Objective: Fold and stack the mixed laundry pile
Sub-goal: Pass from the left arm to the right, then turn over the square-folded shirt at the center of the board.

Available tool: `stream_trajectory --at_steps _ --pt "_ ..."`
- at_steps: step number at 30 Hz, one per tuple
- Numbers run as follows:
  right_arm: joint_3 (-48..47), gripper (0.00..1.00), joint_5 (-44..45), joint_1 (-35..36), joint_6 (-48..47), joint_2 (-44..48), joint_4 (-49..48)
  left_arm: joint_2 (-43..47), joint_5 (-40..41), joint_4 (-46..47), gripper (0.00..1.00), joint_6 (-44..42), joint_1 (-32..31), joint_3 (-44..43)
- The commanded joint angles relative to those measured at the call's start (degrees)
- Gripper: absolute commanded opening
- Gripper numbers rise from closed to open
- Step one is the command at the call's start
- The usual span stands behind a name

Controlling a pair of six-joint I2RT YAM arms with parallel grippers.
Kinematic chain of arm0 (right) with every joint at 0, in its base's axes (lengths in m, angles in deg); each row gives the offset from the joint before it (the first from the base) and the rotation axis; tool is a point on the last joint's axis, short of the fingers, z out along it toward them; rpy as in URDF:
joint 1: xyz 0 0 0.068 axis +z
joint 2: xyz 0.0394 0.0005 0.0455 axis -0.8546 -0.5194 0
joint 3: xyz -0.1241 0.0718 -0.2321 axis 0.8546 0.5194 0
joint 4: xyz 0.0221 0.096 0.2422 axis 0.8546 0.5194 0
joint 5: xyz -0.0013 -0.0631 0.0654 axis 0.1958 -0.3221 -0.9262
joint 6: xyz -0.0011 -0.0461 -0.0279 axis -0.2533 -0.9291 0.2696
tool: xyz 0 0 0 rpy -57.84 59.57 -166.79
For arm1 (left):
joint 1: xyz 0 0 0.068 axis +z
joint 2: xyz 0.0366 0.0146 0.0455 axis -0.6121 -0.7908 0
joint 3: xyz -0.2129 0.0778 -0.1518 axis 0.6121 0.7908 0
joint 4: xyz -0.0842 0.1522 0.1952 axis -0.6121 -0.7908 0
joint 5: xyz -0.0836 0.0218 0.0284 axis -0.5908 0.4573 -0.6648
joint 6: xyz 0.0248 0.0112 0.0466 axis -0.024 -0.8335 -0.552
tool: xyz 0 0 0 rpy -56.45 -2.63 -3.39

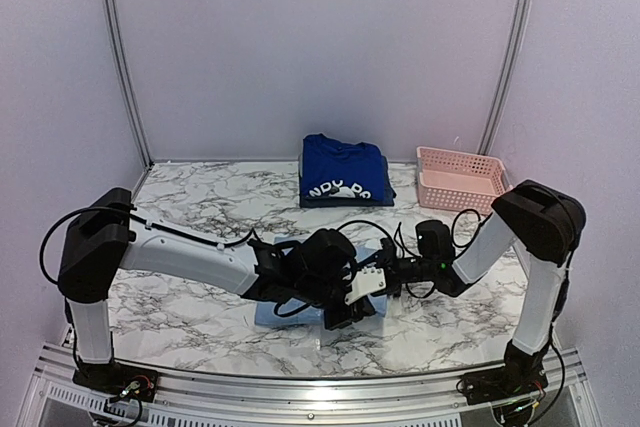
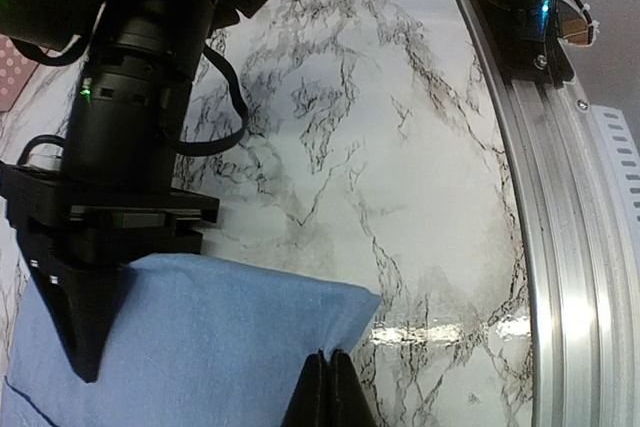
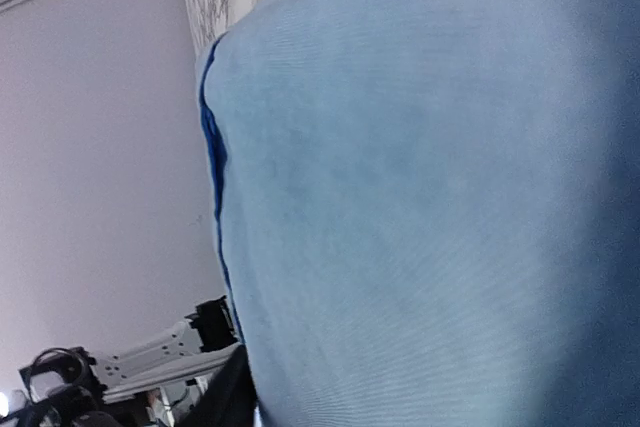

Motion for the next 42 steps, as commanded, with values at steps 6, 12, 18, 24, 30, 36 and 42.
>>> stream_trajectory --at_steps 6,12,18,24,30,36,42 --pt "-1.0 0.00 3.2 0.5 -7.6 6.8 17.5 9.3 5.3 3.0 0.48 9.5 3.0 2.3" --pt "-6.1 0.00 9.9 -2.7 -25.7 18.3 47.2 18.8 9.9 0.3 0.99 20.2 9.5 6.6" --pt "-14.4 0.00 21.7 -6.8 -40.8 28.3 76.0 24.4 14.0 -3.8 0.99 25.2 15.1 10.2" --pt "-28.0 0.00 39.4 -8.9 -48.5 35.9 98.6 27.7 15.4 -6.5 0.99 26.8 18.4 13.0" --pt "-45.7 0.00 56.4 -8.9 -50.9 36.7 114.1 30.1 16.0 -7.7 0.99 27.4 21.5 14.7" --pt "-58.9 0.00 66.7 -4.7 -53.7 26.7 124.9 32.1 16.5 -9.1 0.99 27.1 24.5 15.8" --pt "-63.3 0.00 64.5 8.0 -52.1 10.8 121.7 33.9 15.9 -11.2 0.99 28.3 28.1 16.4"
